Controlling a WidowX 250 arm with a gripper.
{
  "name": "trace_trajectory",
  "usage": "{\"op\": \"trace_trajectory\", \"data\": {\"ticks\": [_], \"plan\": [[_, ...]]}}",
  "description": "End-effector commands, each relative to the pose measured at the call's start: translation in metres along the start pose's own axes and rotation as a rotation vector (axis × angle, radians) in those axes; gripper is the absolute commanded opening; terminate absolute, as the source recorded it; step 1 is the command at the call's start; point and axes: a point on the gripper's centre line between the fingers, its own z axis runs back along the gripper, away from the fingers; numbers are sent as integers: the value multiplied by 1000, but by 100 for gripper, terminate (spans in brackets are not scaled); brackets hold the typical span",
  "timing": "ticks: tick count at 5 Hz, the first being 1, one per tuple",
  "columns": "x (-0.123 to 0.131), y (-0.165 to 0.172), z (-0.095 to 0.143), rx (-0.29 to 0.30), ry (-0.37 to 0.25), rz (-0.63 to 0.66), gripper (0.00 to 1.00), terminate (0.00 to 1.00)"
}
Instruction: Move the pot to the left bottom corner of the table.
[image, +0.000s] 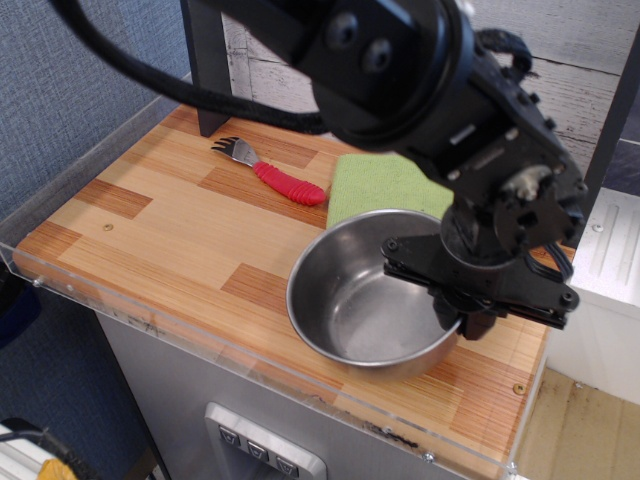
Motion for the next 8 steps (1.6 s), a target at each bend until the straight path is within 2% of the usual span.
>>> {"op": "trace_trajectory", "data": {"ticks": [1, 2, 3, 4, 6, 7, 8], "plan": [[-14, -14, 3, -39, -33, -78, 0, 0], [-16, -10, 1, -21, -29, -83, 0, 0], [-17, -6, 0, 0, -11, -81, 100, 0], [-18, -5, 2, -14, 9, -78, 100, 0], [-18, -2, 4, 2, -2, -67, 100, 0], [-12, 4, 13, -9, 1, -43, 100, 0], [1, 14, 33, -20, -2, -7, 100, 0]]}}
